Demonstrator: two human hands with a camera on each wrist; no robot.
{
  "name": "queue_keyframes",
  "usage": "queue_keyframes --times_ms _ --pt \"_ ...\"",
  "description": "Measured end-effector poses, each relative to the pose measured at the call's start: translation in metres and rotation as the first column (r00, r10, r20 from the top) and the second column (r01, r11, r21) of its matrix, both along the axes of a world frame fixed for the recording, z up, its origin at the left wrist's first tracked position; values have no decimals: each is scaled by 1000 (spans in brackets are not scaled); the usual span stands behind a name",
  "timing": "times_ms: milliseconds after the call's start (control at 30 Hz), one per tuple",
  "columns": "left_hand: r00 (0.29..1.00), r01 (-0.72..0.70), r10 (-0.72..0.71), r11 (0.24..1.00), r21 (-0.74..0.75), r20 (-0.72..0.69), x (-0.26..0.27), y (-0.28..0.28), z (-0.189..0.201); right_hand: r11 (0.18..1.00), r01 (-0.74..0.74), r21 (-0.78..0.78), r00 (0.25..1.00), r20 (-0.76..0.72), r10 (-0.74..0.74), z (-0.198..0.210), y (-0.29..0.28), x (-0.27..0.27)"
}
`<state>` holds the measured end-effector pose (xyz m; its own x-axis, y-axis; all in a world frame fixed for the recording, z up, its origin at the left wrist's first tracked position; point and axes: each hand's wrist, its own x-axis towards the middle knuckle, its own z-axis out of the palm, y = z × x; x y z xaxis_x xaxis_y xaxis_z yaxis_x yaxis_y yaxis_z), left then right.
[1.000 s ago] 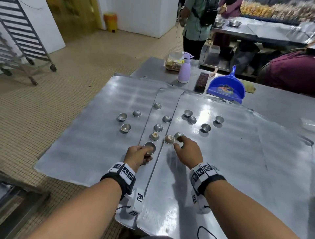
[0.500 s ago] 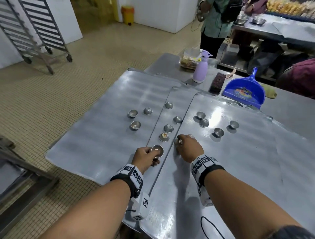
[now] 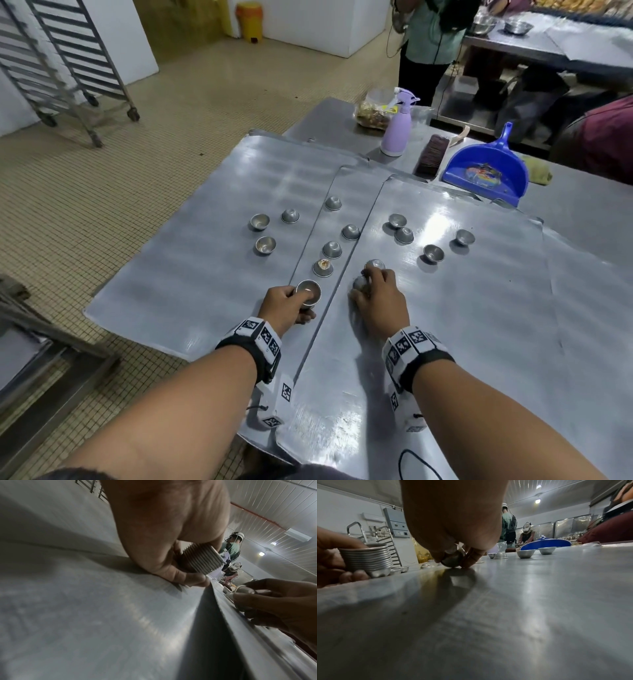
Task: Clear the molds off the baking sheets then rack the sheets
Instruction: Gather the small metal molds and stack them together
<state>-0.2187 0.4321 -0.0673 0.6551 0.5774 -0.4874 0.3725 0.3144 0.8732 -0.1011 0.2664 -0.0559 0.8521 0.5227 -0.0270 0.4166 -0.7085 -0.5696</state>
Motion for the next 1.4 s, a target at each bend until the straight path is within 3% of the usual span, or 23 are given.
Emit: queue_keyframes --times_ms 600,1033,1233,1400 --pt "999 6 -6 1000 -6 35 -4 -2 1 1000 -11 28 998 -63 12 -4 -17 -21" --pt "999 -14 15 1000 -18 43 -1 -3 2 999 -36 -36 997 -64 33 7 -19 -28" --pt "988 -94 115 979 -183 106 -5 -6 11 976 -104 191 991 -65 118 42 8 -42" --pt "971 -128 185 937 -326 151 -6 -11 25 967 -219 131 974 -29 225 41 31 -54"
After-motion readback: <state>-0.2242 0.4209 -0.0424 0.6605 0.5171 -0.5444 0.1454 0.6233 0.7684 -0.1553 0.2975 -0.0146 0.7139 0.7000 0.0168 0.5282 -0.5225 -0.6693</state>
